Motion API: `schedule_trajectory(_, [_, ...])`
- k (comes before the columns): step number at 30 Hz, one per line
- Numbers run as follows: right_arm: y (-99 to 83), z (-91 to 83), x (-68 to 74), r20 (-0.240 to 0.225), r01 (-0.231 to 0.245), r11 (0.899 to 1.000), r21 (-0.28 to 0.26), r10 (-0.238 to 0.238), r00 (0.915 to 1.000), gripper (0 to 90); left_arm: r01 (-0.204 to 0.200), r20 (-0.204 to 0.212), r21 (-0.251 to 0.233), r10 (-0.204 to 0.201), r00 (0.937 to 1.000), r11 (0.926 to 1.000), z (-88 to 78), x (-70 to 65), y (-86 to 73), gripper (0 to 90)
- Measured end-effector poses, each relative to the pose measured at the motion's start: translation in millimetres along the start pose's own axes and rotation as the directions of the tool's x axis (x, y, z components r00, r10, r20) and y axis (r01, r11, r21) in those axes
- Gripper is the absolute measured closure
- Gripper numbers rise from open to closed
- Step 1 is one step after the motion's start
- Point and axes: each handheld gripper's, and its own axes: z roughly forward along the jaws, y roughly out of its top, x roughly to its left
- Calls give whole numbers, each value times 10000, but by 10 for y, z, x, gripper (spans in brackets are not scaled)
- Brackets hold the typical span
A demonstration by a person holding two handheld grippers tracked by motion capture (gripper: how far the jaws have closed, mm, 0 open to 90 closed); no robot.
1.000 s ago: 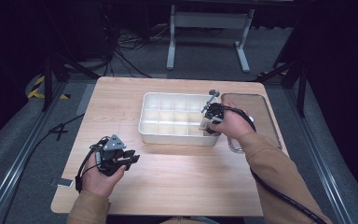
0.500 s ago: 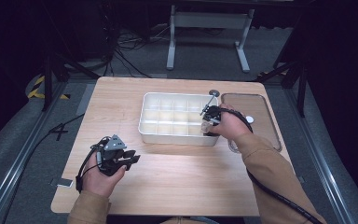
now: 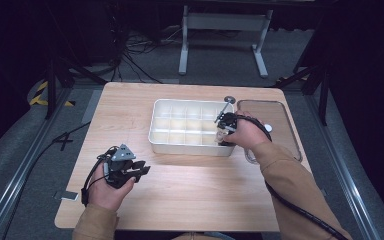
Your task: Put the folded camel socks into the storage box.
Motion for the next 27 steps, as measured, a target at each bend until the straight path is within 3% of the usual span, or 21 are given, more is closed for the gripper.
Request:
schedule_trajectory(8, [-21, -341, -5, 88, 45, 9963, -863, -37, 10000, 566, -37, 15, 91, 37, 10000, 10000, 27, -13, 11, 705])
schedule_trajectory(13, [39, -387, 23, 303, 445, 9899, -1343, -407, 9987, 625, -45, 64, 129, 44, 10000, 9999, 33, -16, 14, 705])
schedule_trajectory(17, [65, -269, 36, 16, 477, 9944, -944, -477, 9989, 691, -60, 46, 106, 60, 10000, 9999, 29, -8, 11, 705])
schedule_trajectory(21, [54, -175, 21, -72, 554, 9974, -468, -558, 9984, 821, -36, 73, 126, 36, 10000, 9999, 32, -6, 6, 704])
schedule_trajectory(27, [31, -77, 11, -209, 381, 9992, -109, -384, 9990, 844, -39, 87, 147, 38, 10000, 9999, 43, -12, 6, 704])
